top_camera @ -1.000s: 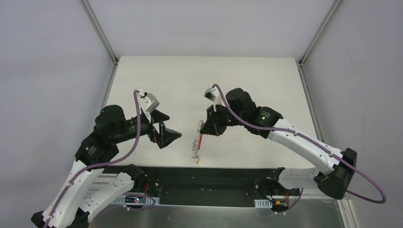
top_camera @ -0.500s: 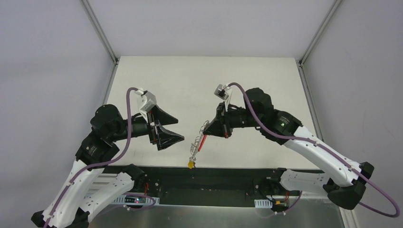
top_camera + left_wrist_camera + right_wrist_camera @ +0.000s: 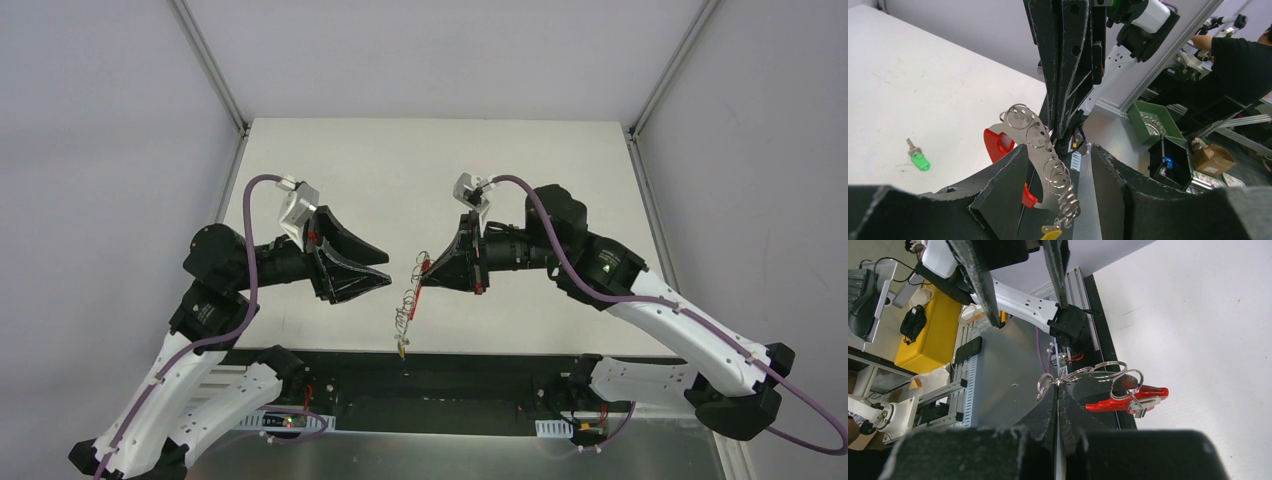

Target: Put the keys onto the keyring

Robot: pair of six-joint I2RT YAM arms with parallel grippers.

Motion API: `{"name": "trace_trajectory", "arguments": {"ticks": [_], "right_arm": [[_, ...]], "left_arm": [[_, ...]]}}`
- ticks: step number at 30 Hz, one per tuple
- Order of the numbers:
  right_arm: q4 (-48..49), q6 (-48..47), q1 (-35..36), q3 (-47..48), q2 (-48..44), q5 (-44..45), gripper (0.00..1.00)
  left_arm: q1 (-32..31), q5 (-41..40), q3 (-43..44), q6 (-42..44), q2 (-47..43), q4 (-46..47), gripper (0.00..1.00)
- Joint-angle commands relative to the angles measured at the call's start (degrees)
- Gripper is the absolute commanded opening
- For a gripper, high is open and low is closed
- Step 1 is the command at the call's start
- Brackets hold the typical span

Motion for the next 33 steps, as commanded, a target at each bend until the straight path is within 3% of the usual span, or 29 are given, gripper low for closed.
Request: {"name": "trace_trajectory", "arguments": {"ticks": [1,8,22,33], "right_arm": [[5.14,-1.51,1.11,3.63,-2.65,-1.48,0.00],[6.23,-1.12,1.75,4.77,-2.71,-0.70,0.00],[8.66,-0.05,2.61,6.58,-1.16,2.74,0.00],[9.09,0.24,3.17,7.64,-0.07,3.41,0.00]], "left_arm": [[0.27,3.04,-0.86,-5.17,0.98,9.53,0.49],[-0.80,4.63,-3.08,-10.33,3.10,18.31,0.47],[-3.06,7.00,-3.27,-11.63,4.66,21.46,0.35],[-3.31,7.75,-3.64,-11.81,4.30,22.05,0.33]]}}
